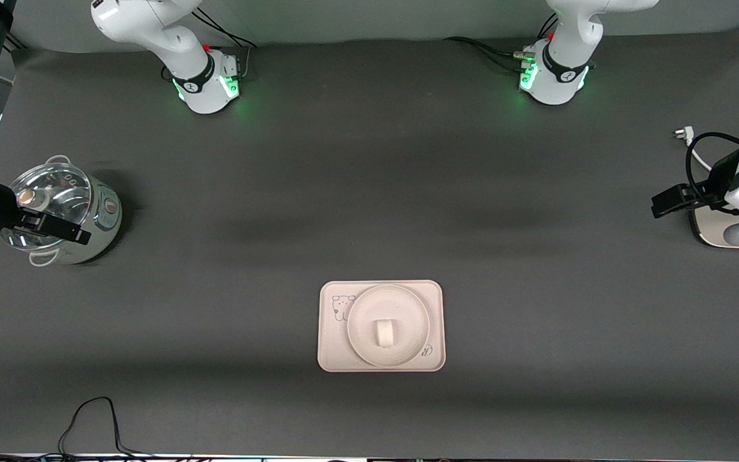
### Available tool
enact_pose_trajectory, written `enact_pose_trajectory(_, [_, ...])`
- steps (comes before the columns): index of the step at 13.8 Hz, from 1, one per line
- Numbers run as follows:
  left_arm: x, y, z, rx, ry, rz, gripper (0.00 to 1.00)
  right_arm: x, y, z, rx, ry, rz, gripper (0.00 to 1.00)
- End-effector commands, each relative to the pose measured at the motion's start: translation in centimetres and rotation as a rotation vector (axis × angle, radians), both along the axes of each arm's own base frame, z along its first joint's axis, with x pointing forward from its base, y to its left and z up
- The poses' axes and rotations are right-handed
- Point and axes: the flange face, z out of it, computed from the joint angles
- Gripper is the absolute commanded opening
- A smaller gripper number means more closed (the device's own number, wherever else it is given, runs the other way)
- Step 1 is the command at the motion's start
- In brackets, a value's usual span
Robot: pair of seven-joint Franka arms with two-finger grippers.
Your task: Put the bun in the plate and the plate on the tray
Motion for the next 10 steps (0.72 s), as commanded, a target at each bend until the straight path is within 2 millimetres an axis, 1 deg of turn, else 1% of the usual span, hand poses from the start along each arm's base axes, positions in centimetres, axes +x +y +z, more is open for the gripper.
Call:
enact_pose_trajectory(1, [-0.5, 0.1, 0.7, 0.006, -0.006, 0.015, 1.00, -1.7, -1.1, 0.0, 0.010, -0.009, 0.047, 1.00])
enact_pose_trajectory(2, [-0.5, -0.1, 0.6, 0.006, -0.005, 0.012, 1.00, -2.5, -1.7, 0.0, 0.022, -0.037, 0.039, 1.00])
enact_pose_trajectory(4, [-0.5, 0.1, 0.6, 0.006, -0.005, 0.015, 1.00, -4.1, -2.3, 0.1, 0.016, -0.081, 0.031, 1.00])
enact_pose_trajectory(5, [-0.4, 0.0, 0.7, 0.006, -0.008, 0.013, 1.00, -4.3, -2.4, 0.3, 0.005, -0.083, 0.033, 1.00])
enact_pose_trajectory(7, [-0.5, 0.0, 0.6, 0.006, -0.006, 0.013, 1.00, -4.4, -2.1, 0.8, 0.002, -0.088, 0.033, 1.00])
enact_pose_trajectory(9, [-0.4, 0.1, 0.7, 0.006, -0.009, 0.015, 1.00, -4.7, -2.1, 1.7, 0.004, -0.091, 0.037, 1.00])
enact_pose_trajectory(10, [-0.4, 0.1, 0.7, 0.006, -0.009, 0.015, 1.00, -5.0, -2.3, 1.9, 0.001, -0.088, 0.038, 1.00])
